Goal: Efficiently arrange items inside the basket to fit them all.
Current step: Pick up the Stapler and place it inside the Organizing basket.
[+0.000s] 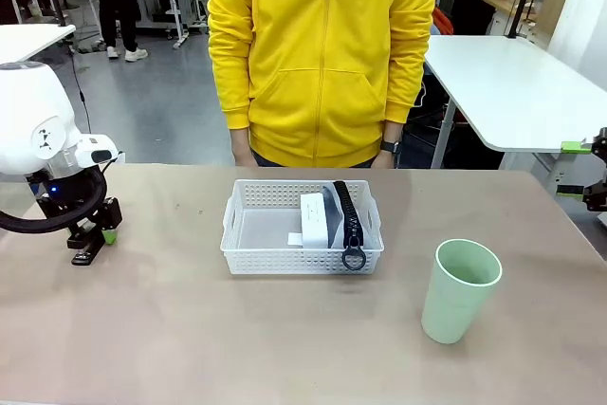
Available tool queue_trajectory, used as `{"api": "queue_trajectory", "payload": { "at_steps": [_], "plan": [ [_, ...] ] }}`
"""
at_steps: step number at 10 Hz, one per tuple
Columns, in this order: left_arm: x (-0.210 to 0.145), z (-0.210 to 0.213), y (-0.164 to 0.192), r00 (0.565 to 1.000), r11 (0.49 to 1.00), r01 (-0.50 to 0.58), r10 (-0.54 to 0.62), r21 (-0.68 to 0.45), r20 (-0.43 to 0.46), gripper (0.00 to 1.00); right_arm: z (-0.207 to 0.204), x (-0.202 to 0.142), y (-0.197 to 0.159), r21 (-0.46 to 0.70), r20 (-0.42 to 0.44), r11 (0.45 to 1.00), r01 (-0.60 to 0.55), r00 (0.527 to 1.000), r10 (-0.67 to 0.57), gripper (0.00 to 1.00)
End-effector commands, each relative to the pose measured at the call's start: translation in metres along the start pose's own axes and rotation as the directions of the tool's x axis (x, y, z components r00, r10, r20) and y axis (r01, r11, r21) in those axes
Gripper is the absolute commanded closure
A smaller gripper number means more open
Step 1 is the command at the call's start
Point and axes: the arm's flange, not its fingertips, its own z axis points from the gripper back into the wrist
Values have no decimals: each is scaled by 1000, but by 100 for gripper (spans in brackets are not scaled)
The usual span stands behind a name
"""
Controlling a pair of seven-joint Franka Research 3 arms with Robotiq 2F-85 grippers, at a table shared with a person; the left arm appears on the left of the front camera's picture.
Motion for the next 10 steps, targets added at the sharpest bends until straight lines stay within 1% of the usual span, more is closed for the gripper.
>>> {"api": "queue_trajectory", "payload": {
  "at_steps": [1,2,4,8,9,10],
  "plan": [
    [0,2,0,1000,1000,-20,21,16,-24,64,3,-1,0,3,-9,1000,-9,1000,9,0],
    [0,2,0,999,1000,-19,20,24,-29,100,3,-1,0,3,-9,1000,-9,1000,9,0],
    [-1,2,1,999,1000,12,-12,5,-46,100,3,-1,0,3,-9,1000,-9,1000,9,0],
    [-7,8,7,999,1000,-1,1,3,-41,100,3,-1,0,3,-9,1000,-9,1000,9,0],
    [-11,17,12,1000,1000,1,-1,-19,-32,100,3,-1,0,3,-9,1000,-9,1000,9,0],
    [-20,37,19,1000,999,-17,17,-50,4,100,3,-1,0,3,-9,1000,-9,1000,9,0]
  ]
}}
